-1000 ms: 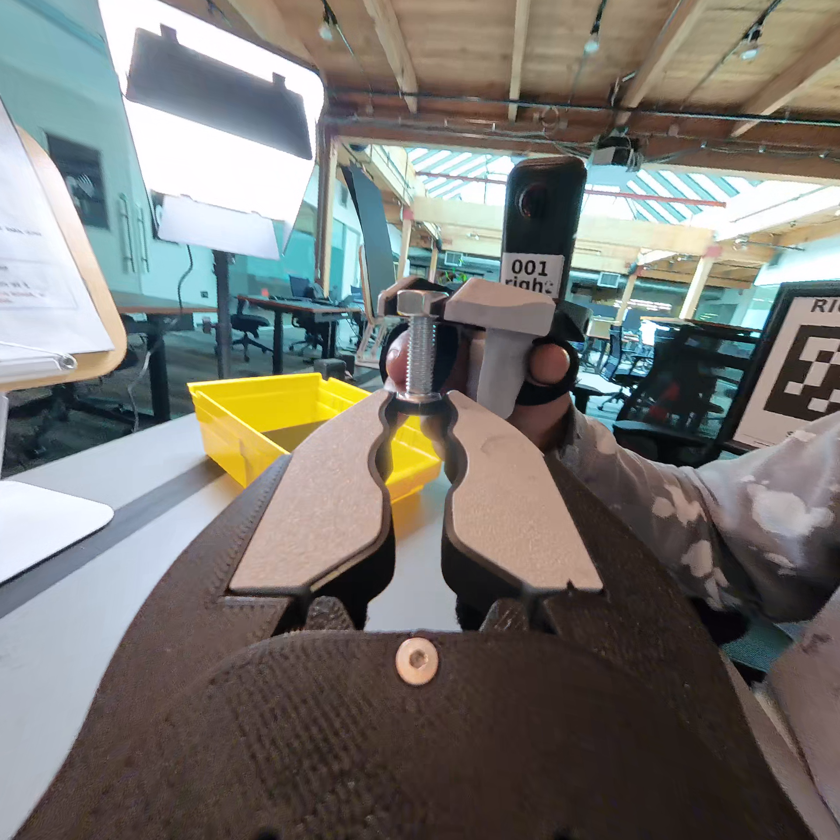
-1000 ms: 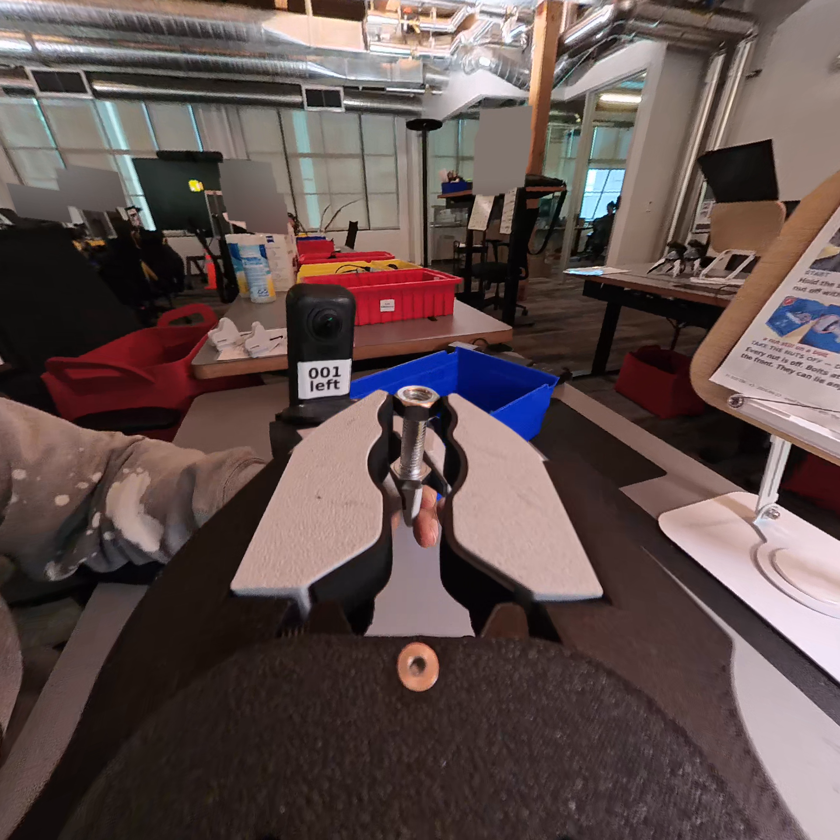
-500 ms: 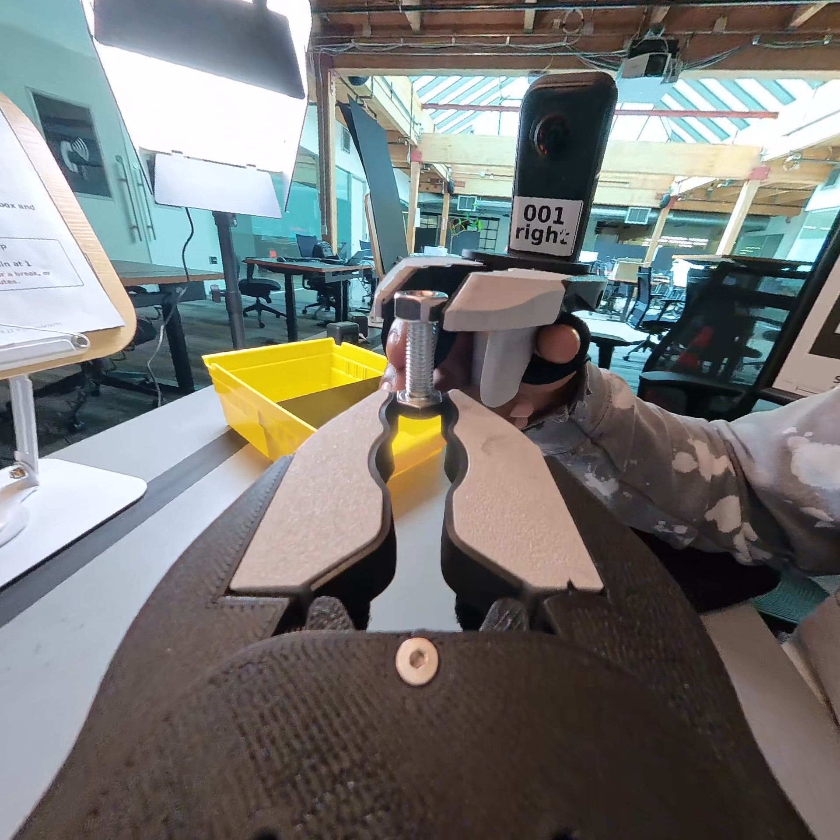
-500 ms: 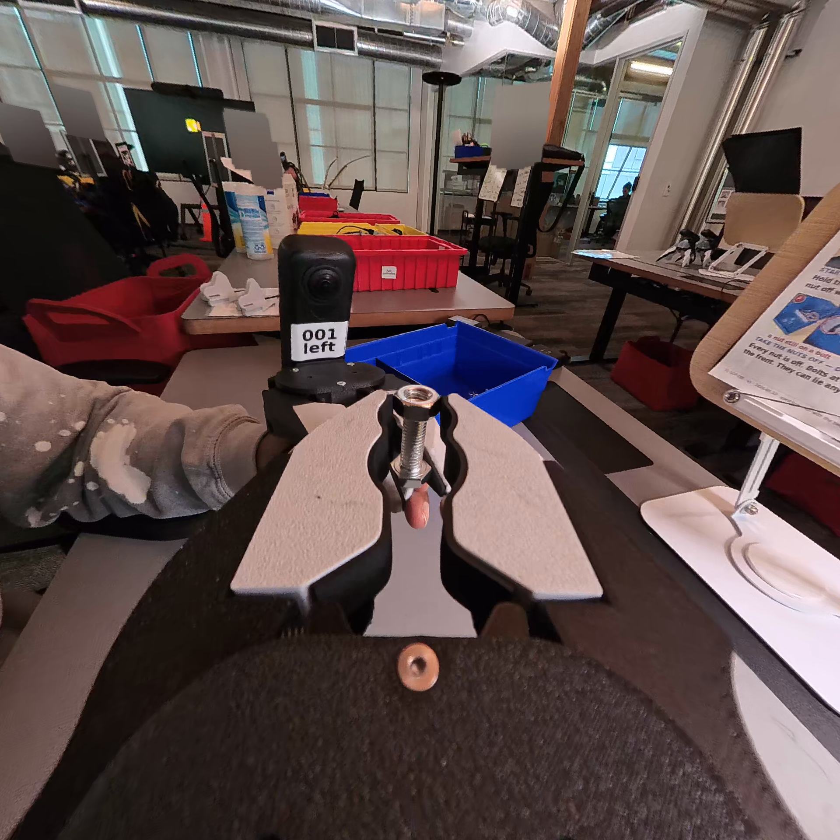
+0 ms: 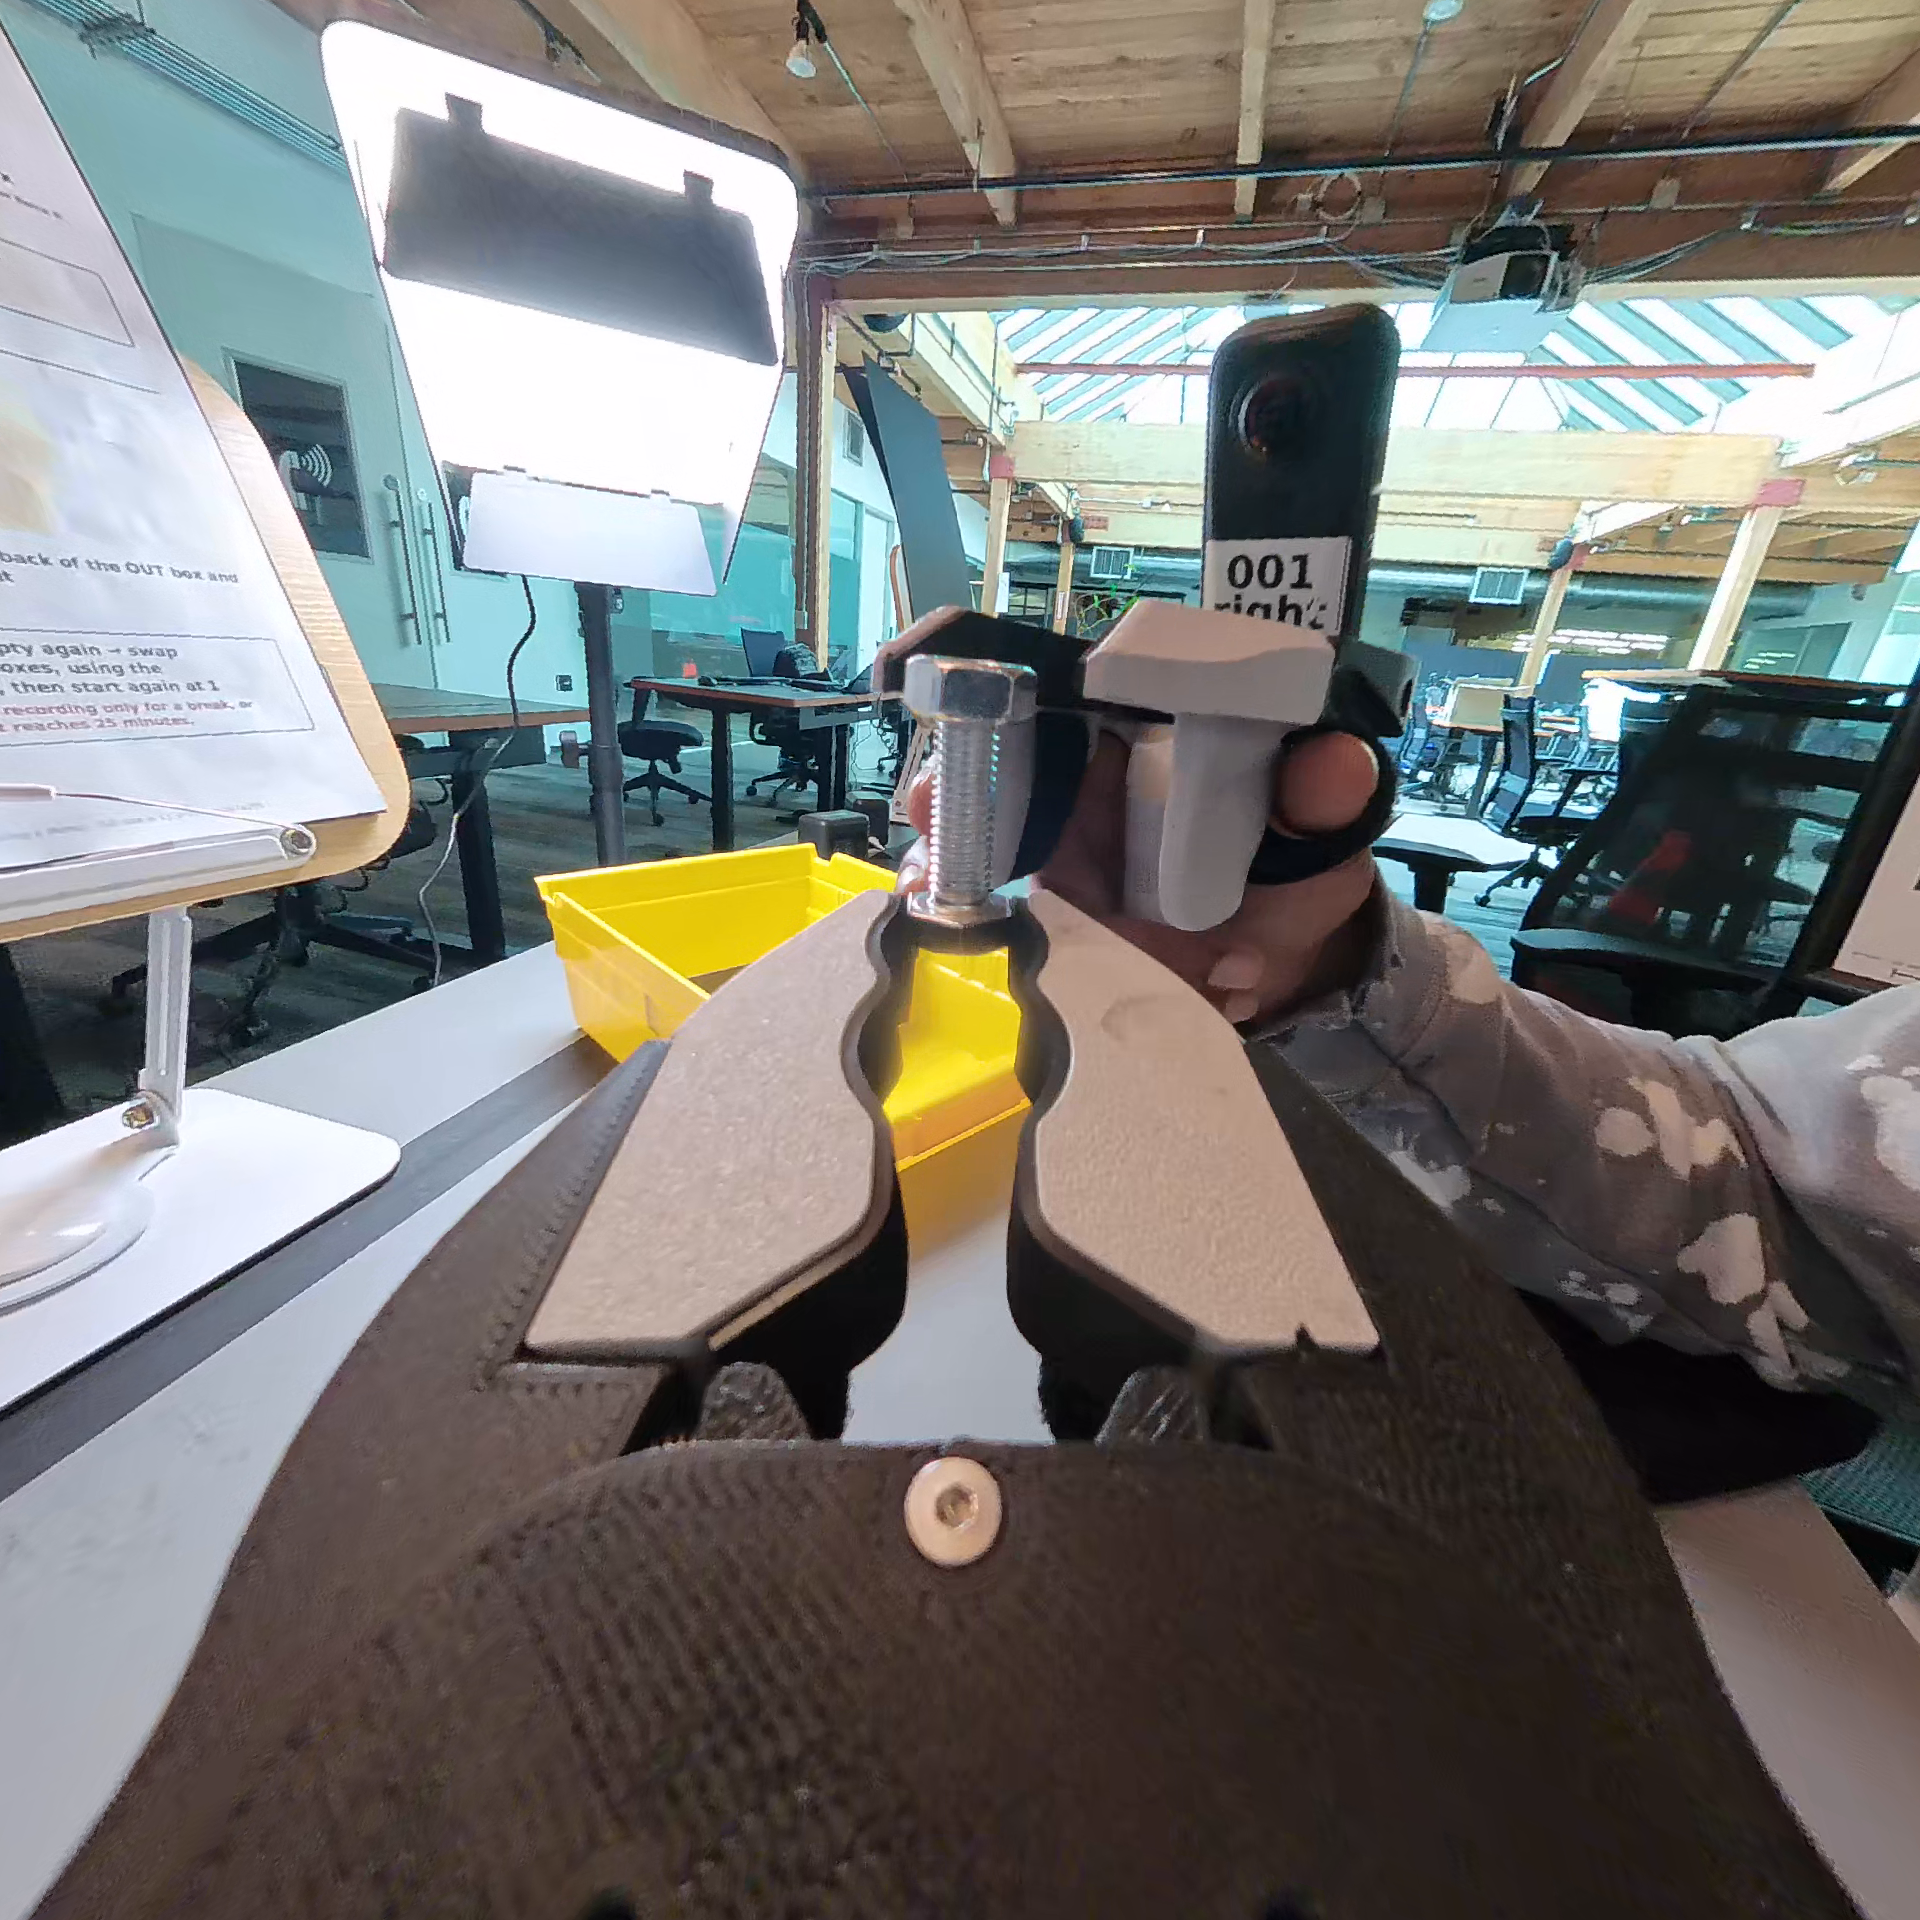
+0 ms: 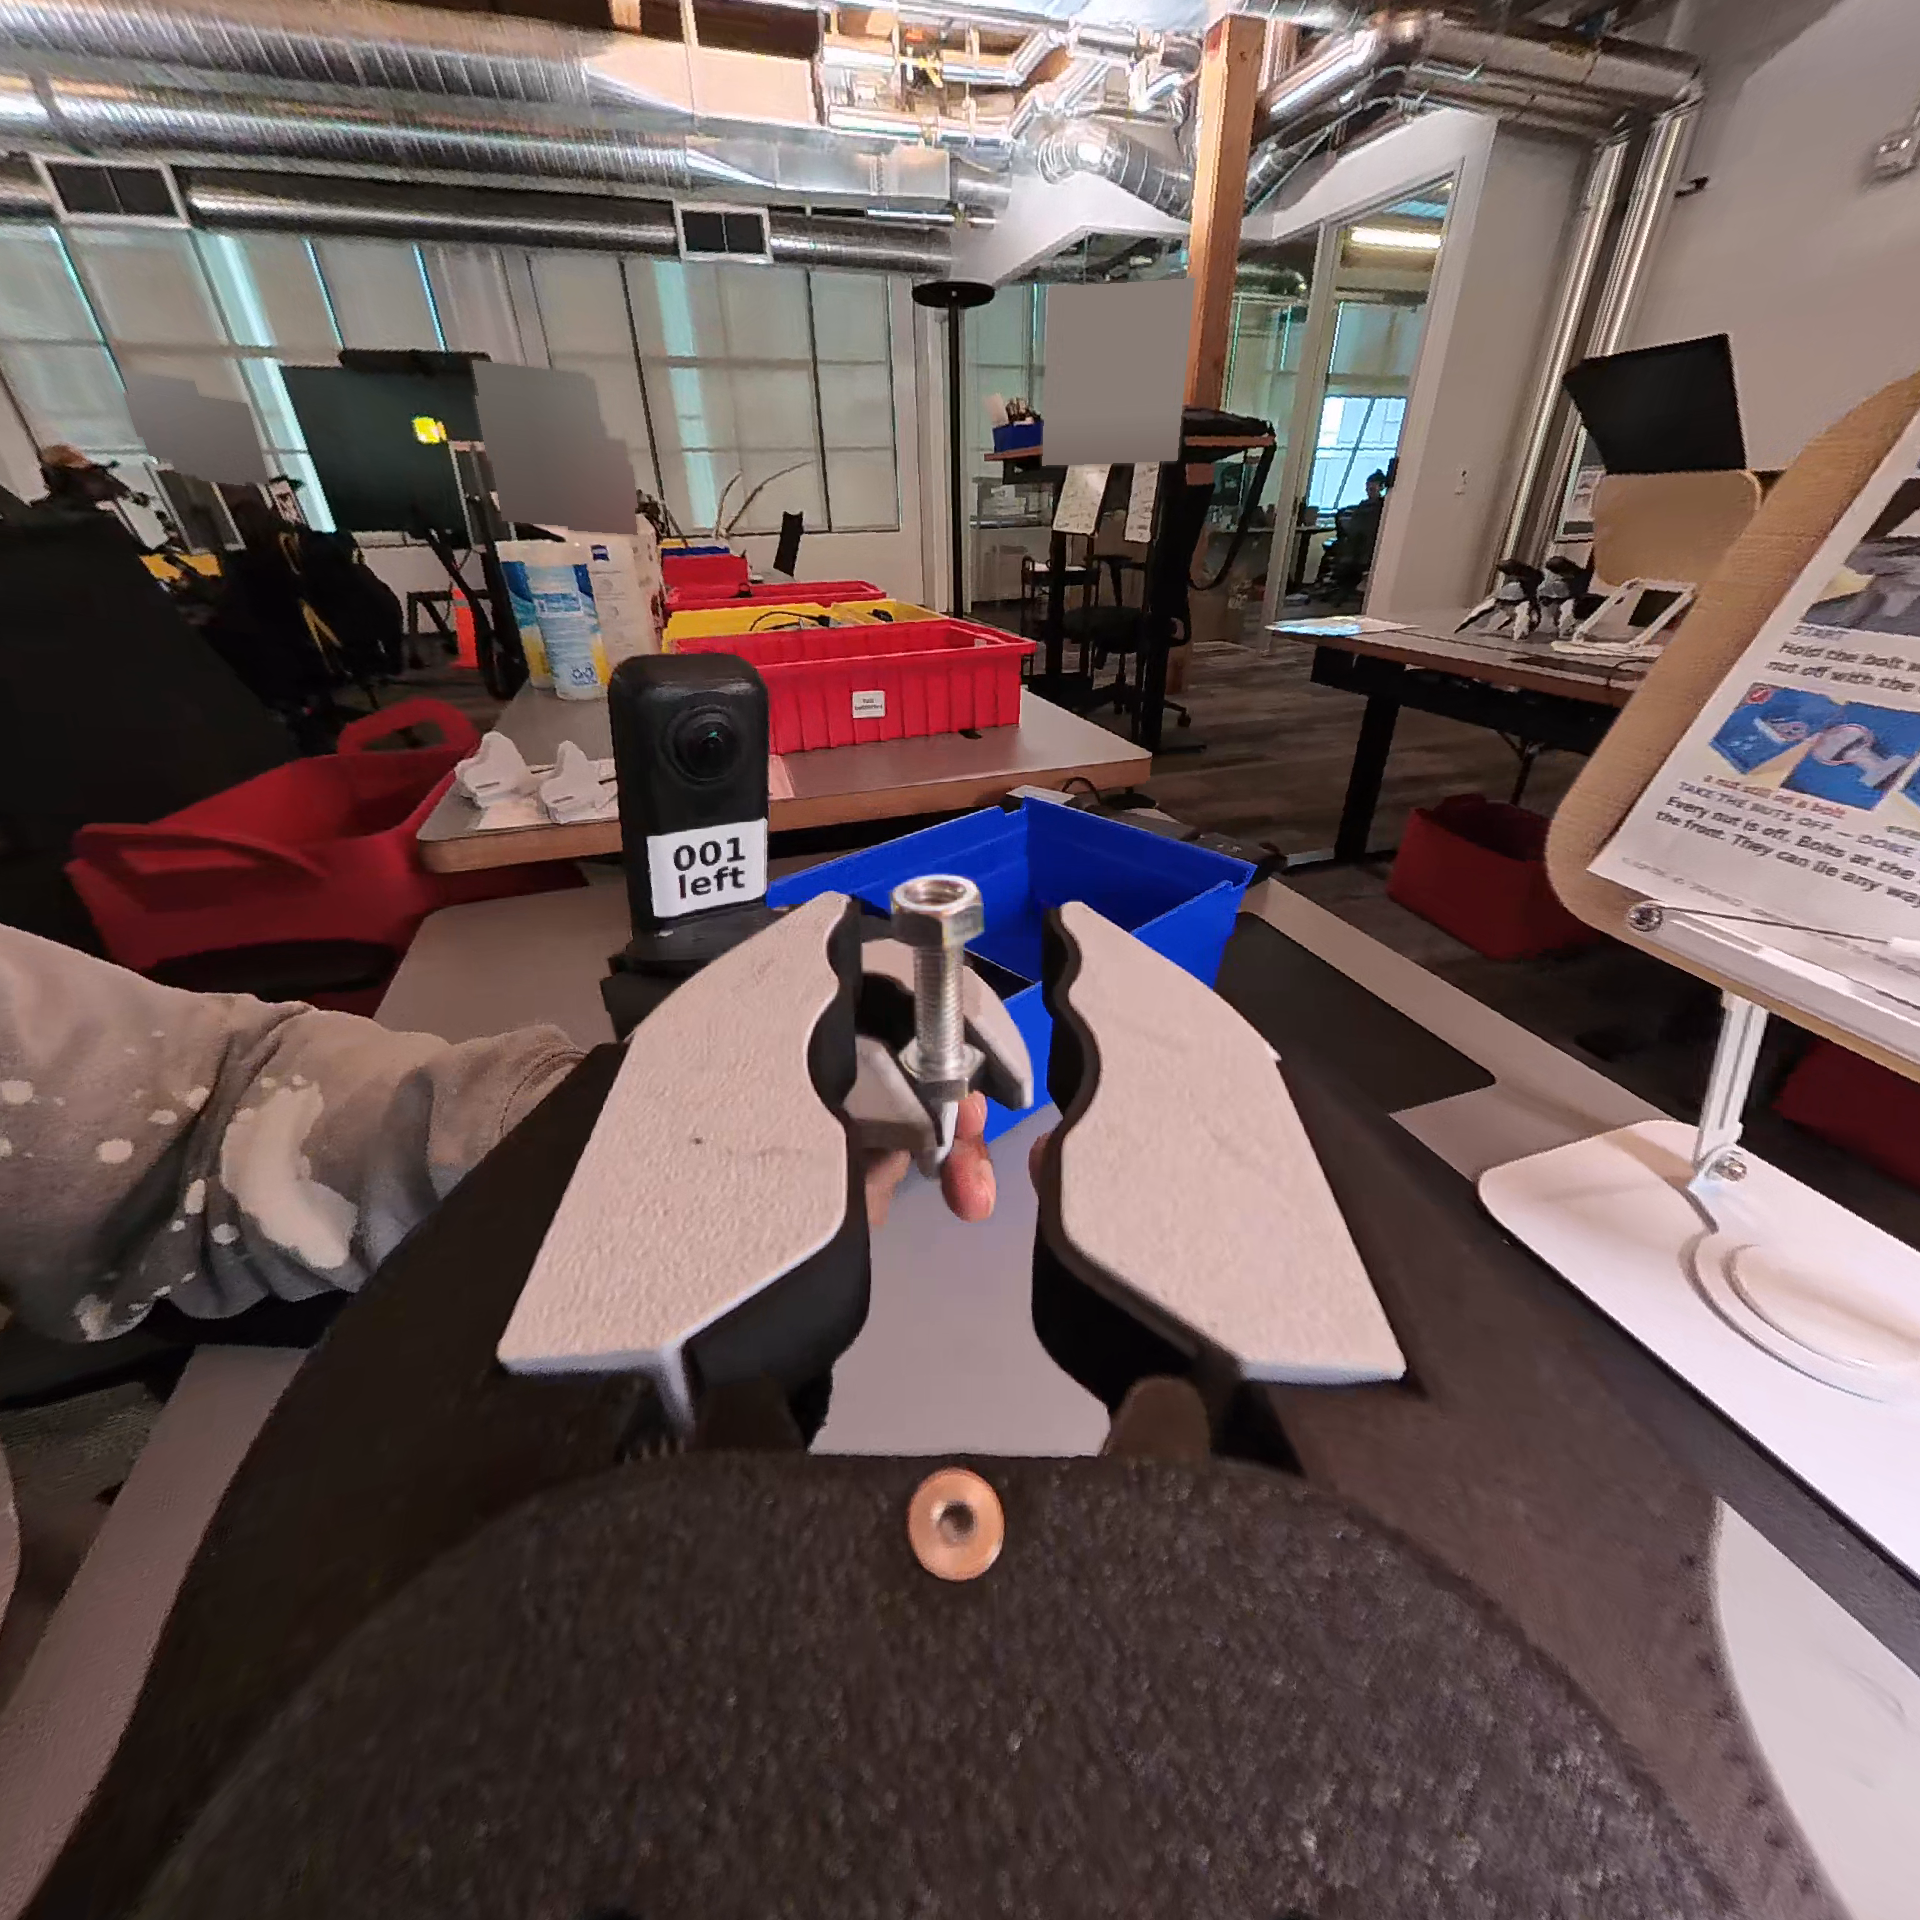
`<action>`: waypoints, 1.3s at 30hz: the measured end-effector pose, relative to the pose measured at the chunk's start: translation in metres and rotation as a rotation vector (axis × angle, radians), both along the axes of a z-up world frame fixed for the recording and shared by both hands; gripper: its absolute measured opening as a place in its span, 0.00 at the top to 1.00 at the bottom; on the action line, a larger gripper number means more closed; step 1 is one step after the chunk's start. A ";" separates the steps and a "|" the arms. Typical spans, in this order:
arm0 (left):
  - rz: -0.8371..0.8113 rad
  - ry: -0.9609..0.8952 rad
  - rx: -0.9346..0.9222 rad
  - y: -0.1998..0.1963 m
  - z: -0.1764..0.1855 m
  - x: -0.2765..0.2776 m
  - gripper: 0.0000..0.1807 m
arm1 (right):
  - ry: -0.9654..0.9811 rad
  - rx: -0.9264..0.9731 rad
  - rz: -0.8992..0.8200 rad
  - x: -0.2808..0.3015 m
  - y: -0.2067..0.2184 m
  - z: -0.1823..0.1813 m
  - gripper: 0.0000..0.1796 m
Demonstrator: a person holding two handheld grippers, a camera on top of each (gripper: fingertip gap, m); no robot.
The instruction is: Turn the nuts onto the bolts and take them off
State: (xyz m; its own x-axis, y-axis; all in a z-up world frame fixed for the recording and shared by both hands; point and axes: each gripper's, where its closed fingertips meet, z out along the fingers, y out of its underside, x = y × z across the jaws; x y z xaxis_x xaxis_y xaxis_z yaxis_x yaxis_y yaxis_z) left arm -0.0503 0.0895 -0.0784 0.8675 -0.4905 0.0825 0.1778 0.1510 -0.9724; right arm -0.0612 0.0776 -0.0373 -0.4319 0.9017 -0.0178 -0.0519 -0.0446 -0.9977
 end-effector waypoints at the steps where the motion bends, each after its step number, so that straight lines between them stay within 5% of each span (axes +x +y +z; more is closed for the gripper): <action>1: 0.002 0.010 -0.001 0.000 -0.001 0.001 0.90 | -0.006 0.007 -0.011 -0.001 0.000 -0.001 0.82; 6: 0.008 -0.013 0.020 -0.002 0.005 -0.003 0.90 | 0.001 -0.025 -0.114 -0.001 0.026 0.002 0.91; 39: -0.065 0.084 0.040 -0.007 -0.003 0.013 0.89 | -0.059 0.060 0.070 0.005 -0.013 -0.006 0.90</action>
